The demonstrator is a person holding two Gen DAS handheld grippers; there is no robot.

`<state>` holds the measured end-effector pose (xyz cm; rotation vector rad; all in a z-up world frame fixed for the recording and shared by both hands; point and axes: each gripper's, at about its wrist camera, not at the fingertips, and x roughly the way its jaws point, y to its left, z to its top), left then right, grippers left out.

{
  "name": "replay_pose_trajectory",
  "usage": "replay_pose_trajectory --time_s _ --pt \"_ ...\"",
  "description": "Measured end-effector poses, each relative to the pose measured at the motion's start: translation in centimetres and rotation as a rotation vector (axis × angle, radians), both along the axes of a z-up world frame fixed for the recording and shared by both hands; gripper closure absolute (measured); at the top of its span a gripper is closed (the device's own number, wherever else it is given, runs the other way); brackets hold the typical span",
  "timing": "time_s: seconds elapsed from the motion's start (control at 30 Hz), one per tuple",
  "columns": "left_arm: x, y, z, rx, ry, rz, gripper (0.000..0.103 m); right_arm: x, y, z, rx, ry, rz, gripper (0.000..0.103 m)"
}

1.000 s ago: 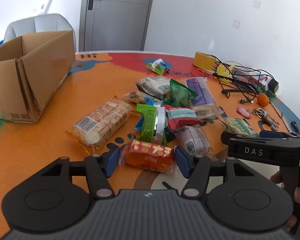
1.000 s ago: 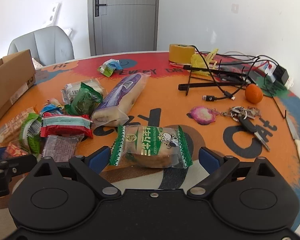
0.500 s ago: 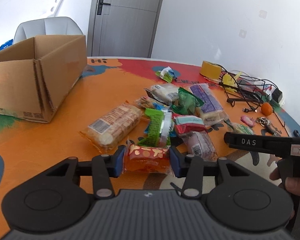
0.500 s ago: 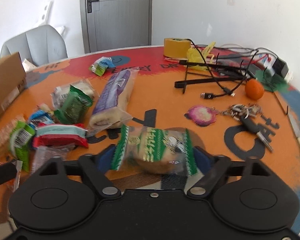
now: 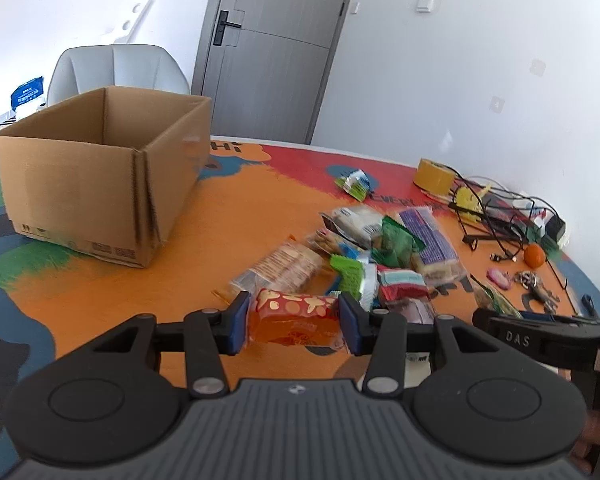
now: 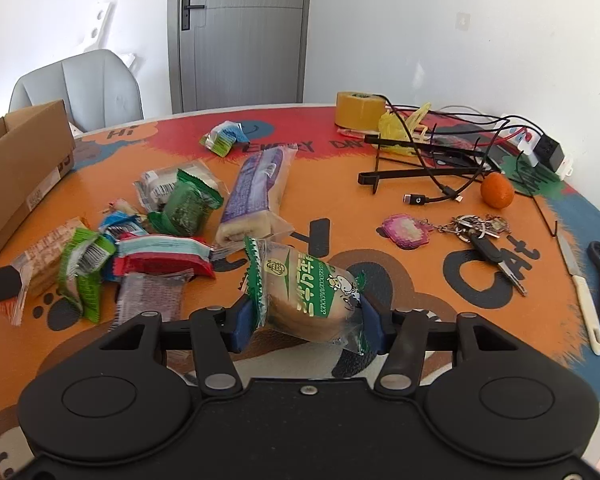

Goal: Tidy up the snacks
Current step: 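Close the left tool on the wafer pack while the right tool grasps the green bun, then carry the wafer pack in the left tool while the right tool carries the bun to the box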

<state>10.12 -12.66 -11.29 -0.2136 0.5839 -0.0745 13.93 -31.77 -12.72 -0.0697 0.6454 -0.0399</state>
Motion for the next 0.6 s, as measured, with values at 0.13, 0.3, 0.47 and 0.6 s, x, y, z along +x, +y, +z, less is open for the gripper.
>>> replay_pose_trajectory --time_s 0.13,0.3,0.47,0.6 --pt "-0.3 1.0 0.9 -0.012 -0.027 0.002 0.057 -0.8 0.8 1.1 -0.003 -0.025 -0.006 0.050" --pt "-0.4 2.2 2.1 -0.022 -0.057 0.008 0.057 -1.7 2.2 2.5 0.008 -0.059 0.000 0.050" --pt "-0.2 3.0 3.1 -0.018 -0.081 0.016 0.057 -2.0 3.2 3.6 0.024 -0.093 0.000 0.050" --pt "-0.5 3.6 3.8 -0.010 -0.104 0.025 0.057 -2.3 4.4 4.6 0.031 -0.126 0.016 0.050"
